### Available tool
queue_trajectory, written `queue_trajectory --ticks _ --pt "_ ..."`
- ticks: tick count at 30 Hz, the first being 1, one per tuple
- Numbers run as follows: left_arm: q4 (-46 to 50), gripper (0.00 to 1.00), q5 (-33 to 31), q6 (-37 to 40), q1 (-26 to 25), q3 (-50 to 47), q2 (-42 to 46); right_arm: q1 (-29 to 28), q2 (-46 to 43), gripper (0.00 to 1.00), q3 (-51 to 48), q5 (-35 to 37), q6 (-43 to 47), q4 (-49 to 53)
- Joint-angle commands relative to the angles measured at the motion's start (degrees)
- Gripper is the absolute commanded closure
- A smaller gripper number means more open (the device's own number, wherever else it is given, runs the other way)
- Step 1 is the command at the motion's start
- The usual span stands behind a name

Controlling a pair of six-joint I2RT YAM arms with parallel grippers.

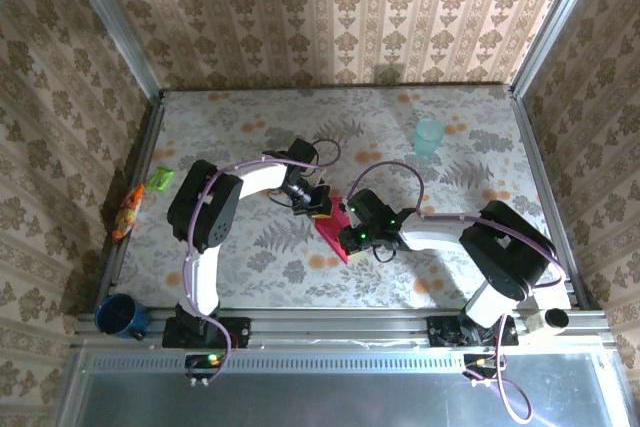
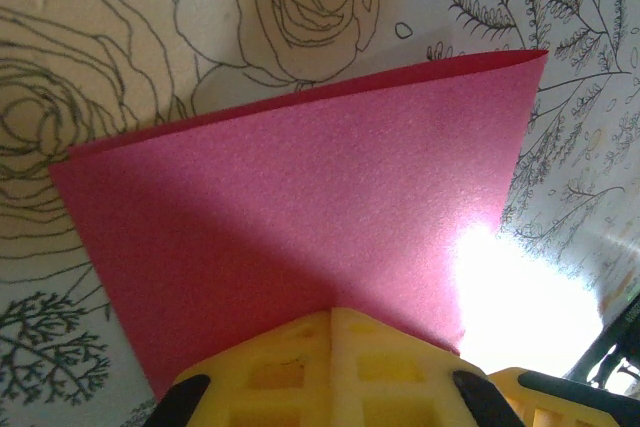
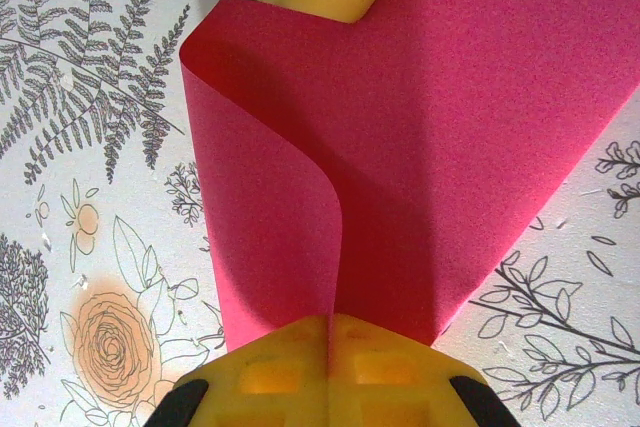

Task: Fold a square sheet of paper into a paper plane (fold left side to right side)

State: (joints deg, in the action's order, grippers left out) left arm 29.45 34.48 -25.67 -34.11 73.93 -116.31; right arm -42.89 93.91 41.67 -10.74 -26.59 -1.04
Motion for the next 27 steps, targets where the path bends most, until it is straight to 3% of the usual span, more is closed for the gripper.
queue_trajectory --ticks 1,27 --pt "3.82 0.95 -4.49 0.76 -0.43 -0.55 -2.46 0.39 -1.1 1.0 -0.71 0.5 -0.78 1.21" --pt "4.65 0.95 -5.02 1.01 -0.42 -0.1 -2.52 0.33 -0.66 1.0 0.49 1.34 -0.3 1.46"
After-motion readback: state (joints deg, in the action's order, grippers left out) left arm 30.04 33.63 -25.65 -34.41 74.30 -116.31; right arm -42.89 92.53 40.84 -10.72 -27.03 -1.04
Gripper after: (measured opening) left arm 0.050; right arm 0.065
